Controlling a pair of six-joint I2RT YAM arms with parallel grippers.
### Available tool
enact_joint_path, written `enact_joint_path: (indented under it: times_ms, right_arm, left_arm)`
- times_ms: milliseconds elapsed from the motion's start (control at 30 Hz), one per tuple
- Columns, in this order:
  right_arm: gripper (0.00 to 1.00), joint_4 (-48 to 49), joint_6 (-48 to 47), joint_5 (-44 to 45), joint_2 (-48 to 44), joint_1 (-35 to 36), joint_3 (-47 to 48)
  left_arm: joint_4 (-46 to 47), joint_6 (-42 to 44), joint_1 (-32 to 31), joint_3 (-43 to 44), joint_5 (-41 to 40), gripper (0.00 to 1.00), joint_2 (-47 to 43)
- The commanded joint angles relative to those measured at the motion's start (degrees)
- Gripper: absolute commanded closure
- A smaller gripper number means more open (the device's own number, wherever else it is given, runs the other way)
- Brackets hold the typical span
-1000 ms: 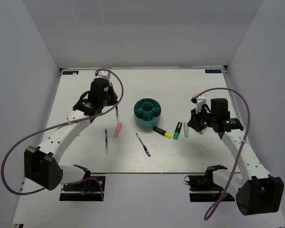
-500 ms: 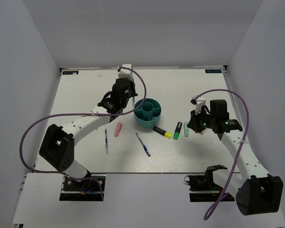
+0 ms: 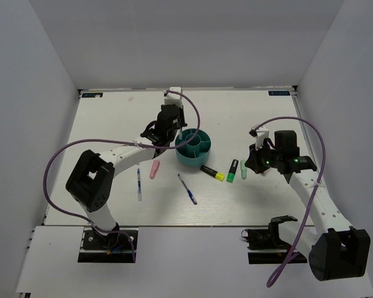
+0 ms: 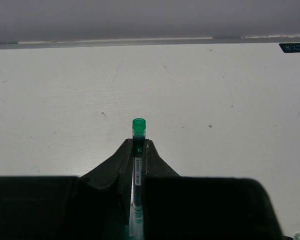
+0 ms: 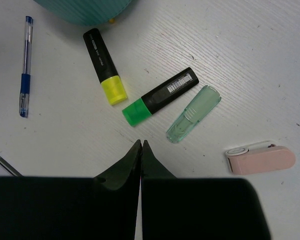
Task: Sort the stationery into containers
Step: Place the pen in the storage box.
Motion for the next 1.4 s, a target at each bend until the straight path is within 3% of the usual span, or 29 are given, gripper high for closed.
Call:
enact_joint_path:
  times_ms: [0,267,533,633,733,767,900,933,967,1033,1067,1100,1133,1167,1200,1233,1267,1300,1367]
  right_arm:
    - [1.00,1.9,-0.8,-0.3,0.1,-0.1,-0.6]
    - [1.00,1.9,-1.0,-0.1,0.3,-0.2,-0.8]
    - [1.00,1.6,-0.9,-0.3,0.1,-0.3,-0.6]
    - [1.00,1.7,-0.9,-0.3,0.1,-0.4,-0.6]
    - [1.00,1.6,-0.7,-0.4,0.0,-0.3,-0.5]
    - [1.00,1.4,-0.7,-0.5,0.1,-0.4,-0.5]
    - [1.00,1.7,-0.7,-0.6,-0.1,-0.4,-0.6]
    - [1.00,1.5,-0.8,-0.4,-0.2,-0.3,-0.5]
    - [1.00,1.4,-0.7,-0.4,-0.5,-0.3,-0.5]
    - [1.00,1.3,-0.9,-0.3,-0.7,-0.3,-0.6]
    - [0.98,1.3,-0.8,-0.4,-0.9,-0.3,-0.5]
    - [0.64,1.2,-0.9,-0.5,-0.9,-0.3,-0.5]
    - [0.49,0.9,-1.2,-1.2,-0.9,-0.3,-0.6]
    - [0.41,0.5,-1.5,-1.3,-0.2,-0.3,0.1]
    - [0.44,0.1,-1.5,-1.6,0.2,-0.1,0.4]
    - [0.59,-1.7,-1.7,-2.2,1.1,-0.1,1.3]
    - [0.84,-2.2,-1.6,-2.2,1.7,0.1,2.3]
    - [1.00,-2.7,-1.5,-2.3,3.1,0.1,3.2]
    - [1.00,-4.3,-1.7,-3.6,4.0,0.1,3.8]
  left_arm:
    - [2.6,-0.8,-0.4,2.6,0.0,1.00,-0.3]
    - [3.9,-1.6,-2.1,-0.9,-0.3,1.00,0.3]
    - [4.0,-1.7,-3.3,-3.2,-1.4,0.69,0.1]
    - [3.1,-1.8,-3.5,-3.2,-1.4,0.64,0.0]
    - [2.8,-1.8,-3.9,-3.4,-1.4,0.50,-0.4]
    - [2.7,-1.6,-3.8,-3.4,-1.6,0.41,-1.2]
    - [2.3,-0.3,-4.4,-5.2,-2.3,0.39,-4.1]
    - [2.2,-0.1,-4.6,-5.6,-2.5,0.44,-5.0]
    - [1.2,0.2,-4.9,-6.9,-3.1,0.69,-9.0]
    - [-5.3,-0.4,-5.1,-7.3,-6.1,1.00,-14.0]
    - [-20.0,-4.0,-4.9,-5.5,-7.4,1.00,-15.5]
    - [-25.0,-7.8,-4.5,-5.1,-8.6,1.00,-19.5]
    - [-30.0,-9.7,-2.5,-4.6,-8.9,1.00,-20.8]
    - [-42.3,-13.9,-1.6,-5.3,-8.1,1.00,-21.9]
    - [-45.6,-16.9,-0.5,-6.4,-6.1,0.73,-24.3]
    - [-48.4,-19.0,3.1,-7.3,-3.6,0.58,-24.8]
    - [-54.3,-19.6,4.2,-8.9,-2.5,0.50,-25.2]
    - [-56.3,-21.2,6.4,-10.5,-0.5,0.38,-25.4]
    - [-59.2,-21.0,11.2,-12.1,3.9,0.33,-24.6]
